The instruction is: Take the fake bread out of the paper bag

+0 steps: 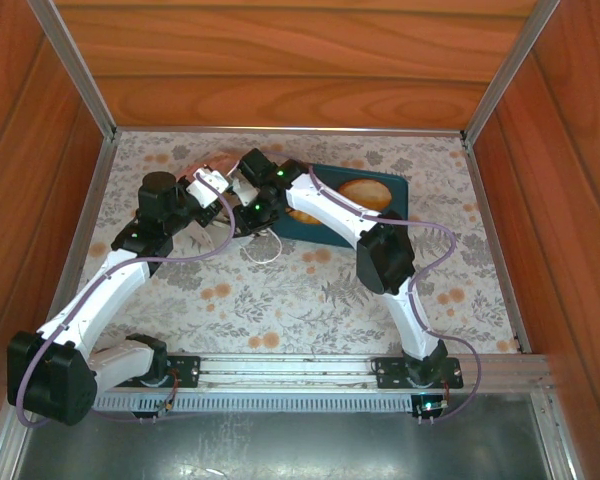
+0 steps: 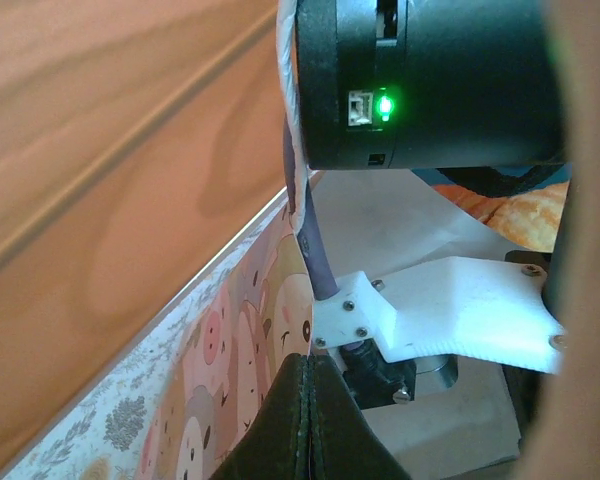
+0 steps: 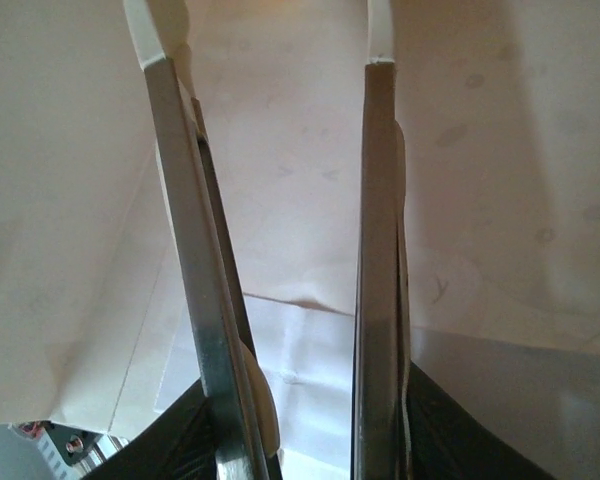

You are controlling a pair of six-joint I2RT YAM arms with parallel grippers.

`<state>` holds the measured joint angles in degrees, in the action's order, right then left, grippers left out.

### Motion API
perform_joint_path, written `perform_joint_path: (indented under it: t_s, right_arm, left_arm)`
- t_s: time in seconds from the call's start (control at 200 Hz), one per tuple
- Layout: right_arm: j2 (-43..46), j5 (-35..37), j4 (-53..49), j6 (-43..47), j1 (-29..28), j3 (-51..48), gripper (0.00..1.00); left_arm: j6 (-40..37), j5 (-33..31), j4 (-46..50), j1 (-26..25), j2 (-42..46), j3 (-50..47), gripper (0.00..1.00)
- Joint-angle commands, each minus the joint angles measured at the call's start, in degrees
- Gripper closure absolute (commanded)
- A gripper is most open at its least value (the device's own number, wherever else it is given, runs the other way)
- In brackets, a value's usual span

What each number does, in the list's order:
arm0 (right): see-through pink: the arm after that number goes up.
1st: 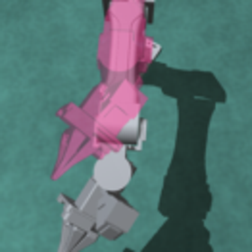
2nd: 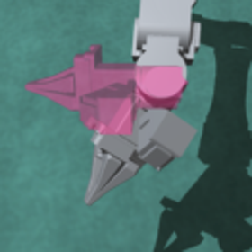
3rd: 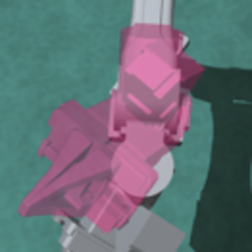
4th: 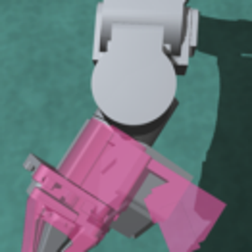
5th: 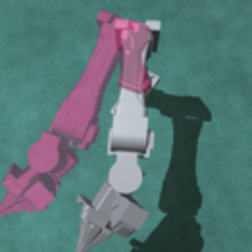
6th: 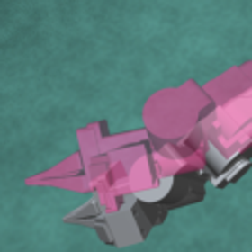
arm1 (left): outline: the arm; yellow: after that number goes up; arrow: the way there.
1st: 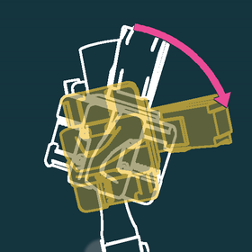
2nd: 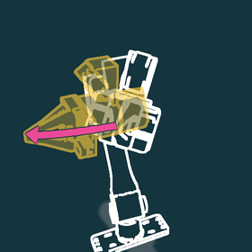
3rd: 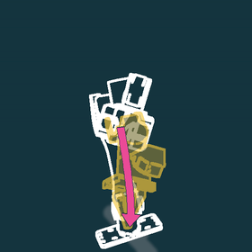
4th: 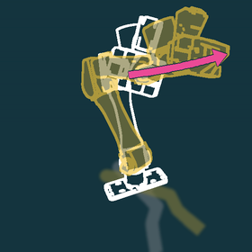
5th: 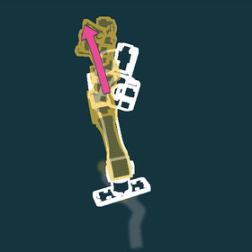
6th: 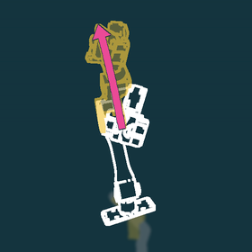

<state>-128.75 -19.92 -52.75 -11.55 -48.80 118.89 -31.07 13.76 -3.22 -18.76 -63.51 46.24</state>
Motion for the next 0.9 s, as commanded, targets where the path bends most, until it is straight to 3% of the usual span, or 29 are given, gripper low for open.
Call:
perform_joint_path:
  t_s: [0.0,0.135,0.49,0.725,0.9]
  right_arm:
    - [0.14,-1.10,-2.03,2.07,-0.60,-0.06,0.58]
    - [0.41,-4.55,-2.14,3.99,-0.77,0.19,0.58]
    - [-5.31,-1.92,-3.50,1.91,-1.38,7.21,0.60]
    - [-5.70,-4.14,-1.18,1.35,-1.65,8.16,0.75]
    - [-2.40,-3.81,1.19,1.79,-1.56,3.25,0.87]
  left_arm:
    - [0.29,3.33,-1.48,-0.57,1.42,1.57,1.00]
    - [0.47,3.84,-1.45,-0.63,0.97,1.78,1.00]
    - [1.45,5.30,-1.52,-0.90,-0.21,2.47,1.00]
    - [1.89,5.80,-1.83,-1.18,-1.43,3.01,1.00]
    - [1.47,4.10,-2.05,-1.19,-0.74,2.38,1.00]
